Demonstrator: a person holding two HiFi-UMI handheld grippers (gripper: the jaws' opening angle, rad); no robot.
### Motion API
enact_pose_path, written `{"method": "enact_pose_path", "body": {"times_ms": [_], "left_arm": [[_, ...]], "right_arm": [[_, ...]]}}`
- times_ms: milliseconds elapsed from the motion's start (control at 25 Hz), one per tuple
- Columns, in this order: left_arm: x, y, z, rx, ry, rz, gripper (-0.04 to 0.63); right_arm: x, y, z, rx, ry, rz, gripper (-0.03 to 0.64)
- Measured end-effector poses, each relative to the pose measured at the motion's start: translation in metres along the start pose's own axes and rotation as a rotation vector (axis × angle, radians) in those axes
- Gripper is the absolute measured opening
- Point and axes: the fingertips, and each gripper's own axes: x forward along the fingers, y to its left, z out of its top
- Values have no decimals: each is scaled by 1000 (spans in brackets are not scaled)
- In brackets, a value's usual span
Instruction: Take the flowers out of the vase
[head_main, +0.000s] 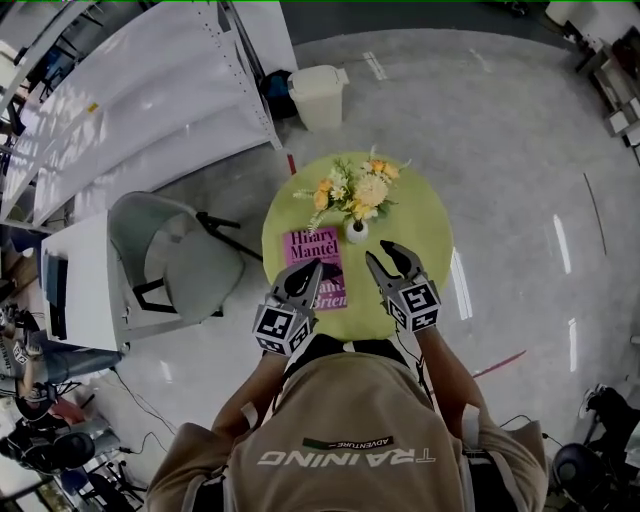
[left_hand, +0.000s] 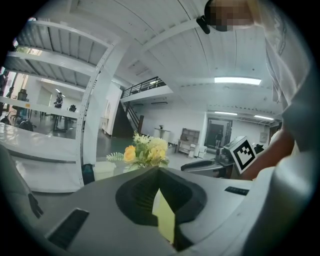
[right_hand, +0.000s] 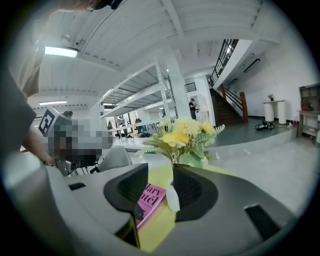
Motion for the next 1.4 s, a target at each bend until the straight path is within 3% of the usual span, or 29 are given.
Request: {"method": "enact_pose_path", "body": {"times_ms": [520,960,1120,1400], "left_arm": [[22,33,-35,-33,69,9,6],[13,53,-49,-65,86,42,6],[10,56,-53,-77,86,42,6],[9,55,-53,-79,82,38,6]], "right_arm": [[99,-37,-37,-1,142,-17,163],[144,-41,-40,-1,152,-19,163],[147,-38,-38,-50,154,-30,67],[138,-32,-14,-51,80,-18,43]]}}
